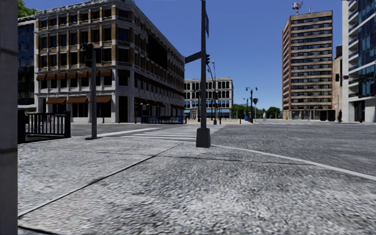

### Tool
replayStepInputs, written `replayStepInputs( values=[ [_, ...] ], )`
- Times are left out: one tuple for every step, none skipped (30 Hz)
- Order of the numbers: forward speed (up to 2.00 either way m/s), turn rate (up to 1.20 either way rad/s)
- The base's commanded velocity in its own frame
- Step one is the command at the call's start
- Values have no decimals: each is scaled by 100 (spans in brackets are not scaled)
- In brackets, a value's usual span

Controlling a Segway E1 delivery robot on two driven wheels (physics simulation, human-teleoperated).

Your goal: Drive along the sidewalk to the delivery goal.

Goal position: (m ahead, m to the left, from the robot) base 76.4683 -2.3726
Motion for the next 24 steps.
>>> replayStepInputs(
  values=[
    [200, 38],
    [200, 38],
    [200, 38],
    [200, 38],
    [200, 38],
    [200, 38],
    [200, 38],
    [200, 38],
    [200, 38],
    [200, 38],
    [200, 38],
    [200, 38],
    [200, 38],
    [200, 38],
    [200, 38],
    [200, 38],
    [200, 38],
    [200, 38],
    [200, 38],
    [200, 37],
    [200, 27],
    [200, 15],
    [200, 15],
    [200, 0]
  ],
)
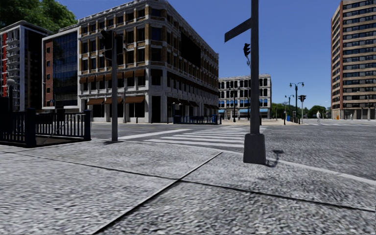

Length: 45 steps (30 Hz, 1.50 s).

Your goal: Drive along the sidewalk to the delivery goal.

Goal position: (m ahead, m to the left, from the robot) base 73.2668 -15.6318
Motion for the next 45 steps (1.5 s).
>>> replayStepInputs(
  values=[
    [200, 0],
    [200, 0],
    [200, 0],
    [200, 0],
    [200, 0],
    [200, 0],
    [200, 0],
    [200, 0],
    [200, 0],
    [200, 0],
    [200, 0],
    [200, 0],
    [200, 0],
    [200, 0],
    [200, 0],
    [200, 0],
    [200, 0],
    [200, 0],
    [200, 0],
    [200, 0],
    [200, 0],
    [200, 0],
    [200, 0],
    [200, 0],
    [200, 0],
    [200, 0],
    [200, 0],
    [200, 0],
    [200, 0],
    [200, 0],
    [200, 0],
    [200, 0],
    [200, 0],
    [200, 0],
    [200, 0],
    [200, 0],
    [200, 0],
    [200, 0],
    [200, 0],
    [200, 0],
    [196, 0],
    [179, 0],
    [179, 0],
    [164, 0],
    [151, -1]
  ],
)
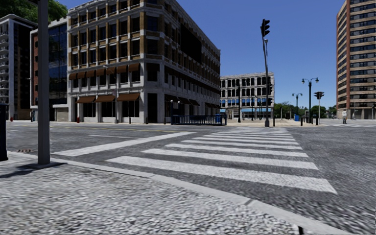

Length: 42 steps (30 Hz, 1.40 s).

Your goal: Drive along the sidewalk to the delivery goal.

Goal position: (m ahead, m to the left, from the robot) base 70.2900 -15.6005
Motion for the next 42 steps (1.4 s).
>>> replayStepInputs(
  values=[
    [139, -4],
    [135, -5],
    [135, -5],
    [134, -6],
    [134, -18],
    [134, -27],
    [134, -30],
    [134, -30],
    [134, -30],
    [134, -31],
    [134, -31],
    [134, -31],
    [134, -31],
    [134, -31],
    [134, -31],
    [134, -31],
    [133, -31],
    [133, -31],
    [133, -31],
    [133, -31],
    [133, -31],
    [133, -31],
    [133, -31],
    [133, -31],
    [133, -31],
    [133, -31],
    [133, -31],
    [133, -31],
    [133, -31],
    [133, -31],
    [133, -31],
    [133, -31],
    [133, -31],
    [133, -31],
    [133, -31],
    [133, -31],
    [133, -31],
    [133, -31],
    [133, -31],
    [133, -31],
    [133, -31],
    [133, -31]
  ],
)
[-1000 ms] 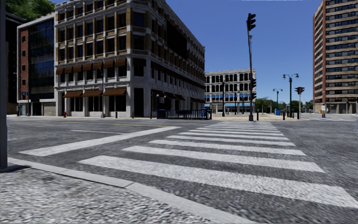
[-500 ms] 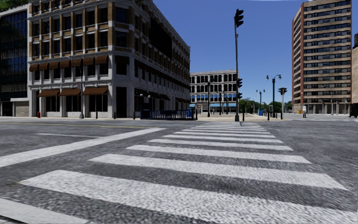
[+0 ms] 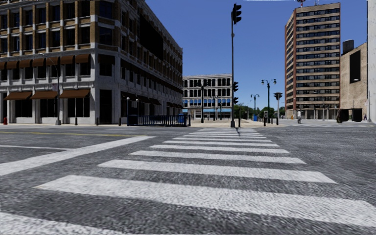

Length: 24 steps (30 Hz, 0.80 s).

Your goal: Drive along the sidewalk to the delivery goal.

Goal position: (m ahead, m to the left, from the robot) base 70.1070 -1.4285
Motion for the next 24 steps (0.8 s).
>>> replayStepInputs(
  values=[
    [133, -31],
    [133, -31],
    [133, -31],
    [133, -31],
    [133, -31],
    [133, -23],
    [133, -23],
    [133, -23],
    [133, -23],
    [133, -23],
    [133, -23],
    [133, -19],
    [133, -14],
    [133, -13],
    [133, -13],
    [133, -13],
    [133, -12],
    [133, -12],
    [133, -12],
    [133, -12],
    [133, -12],
    [133, -14],
    [133, -15],
    [133, -15]
  ],
)
